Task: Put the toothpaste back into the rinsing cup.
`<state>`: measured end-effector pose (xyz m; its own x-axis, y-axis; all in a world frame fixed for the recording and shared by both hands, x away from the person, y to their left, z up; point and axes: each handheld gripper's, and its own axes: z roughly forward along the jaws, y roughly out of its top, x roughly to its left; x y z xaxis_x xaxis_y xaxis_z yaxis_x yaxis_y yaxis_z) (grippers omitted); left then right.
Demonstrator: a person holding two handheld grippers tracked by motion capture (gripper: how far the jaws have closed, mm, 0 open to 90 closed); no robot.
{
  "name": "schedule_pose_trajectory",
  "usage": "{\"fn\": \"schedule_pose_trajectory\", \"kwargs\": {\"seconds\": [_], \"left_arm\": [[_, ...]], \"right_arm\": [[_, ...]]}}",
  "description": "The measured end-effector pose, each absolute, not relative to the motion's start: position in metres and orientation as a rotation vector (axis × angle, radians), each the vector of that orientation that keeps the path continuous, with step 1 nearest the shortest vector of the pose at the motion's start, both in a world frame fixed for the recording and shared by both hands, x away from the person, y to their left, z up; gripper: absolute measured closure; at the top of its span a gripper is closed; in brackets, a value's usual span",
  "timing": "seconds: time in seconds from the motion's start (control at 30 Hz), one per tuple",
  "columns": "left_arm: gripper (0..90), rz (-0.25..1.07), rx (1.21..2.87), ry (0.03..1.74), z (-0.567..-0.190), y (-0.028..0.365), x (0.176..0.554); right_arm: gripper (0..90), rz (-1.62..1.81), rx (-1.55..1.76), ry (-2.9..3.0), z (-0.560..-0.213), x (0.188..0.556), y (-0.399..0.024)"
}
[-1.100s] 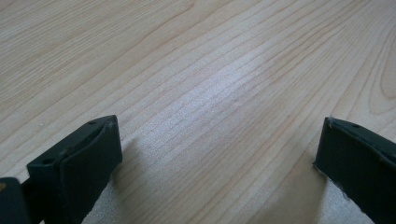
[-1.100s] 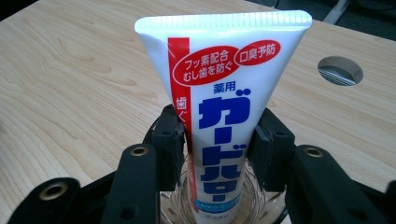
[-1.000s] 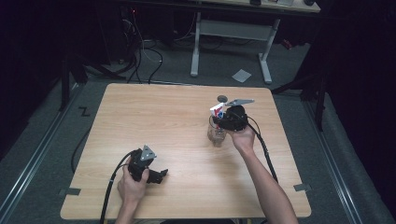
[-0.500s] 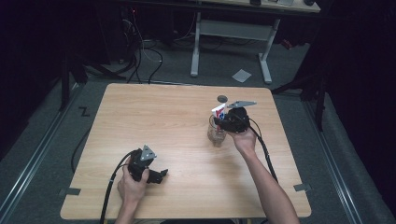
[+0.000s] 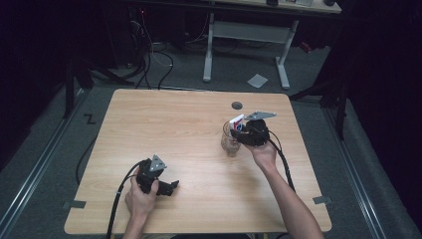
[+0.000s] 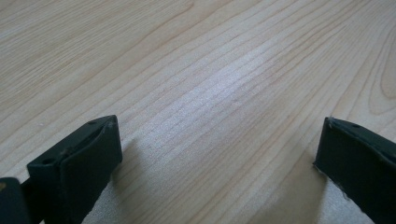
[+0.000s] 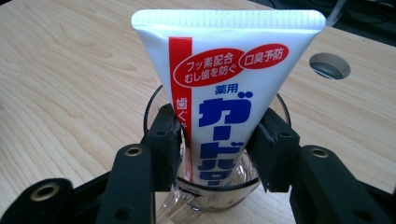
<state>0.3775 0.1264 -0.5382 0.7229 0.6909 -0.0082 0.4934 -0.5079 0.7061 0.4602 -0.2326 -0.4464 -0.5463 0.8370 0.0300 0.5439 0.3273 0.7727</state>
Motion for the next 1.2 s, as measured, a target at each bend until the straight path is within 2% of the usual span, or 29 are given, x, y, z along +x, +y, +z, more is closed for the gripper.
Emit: {"fn": "schedule_pose_trajectory", "kwargs": {"seconds": [0.77,1.2], "left_arm": [[0.7,0.359,2.214,0.892,-0.538,0.126,0.377],[0.7,0.359,2.214,0.892,-0.538,0.126,0.378]], "right_arm": [[39.0,1.163,1.216,2.191,-0.434,0.450,-0.240],[38.3,1.190,1.199,2.160,-0.424,0.438,-0.252]]}}
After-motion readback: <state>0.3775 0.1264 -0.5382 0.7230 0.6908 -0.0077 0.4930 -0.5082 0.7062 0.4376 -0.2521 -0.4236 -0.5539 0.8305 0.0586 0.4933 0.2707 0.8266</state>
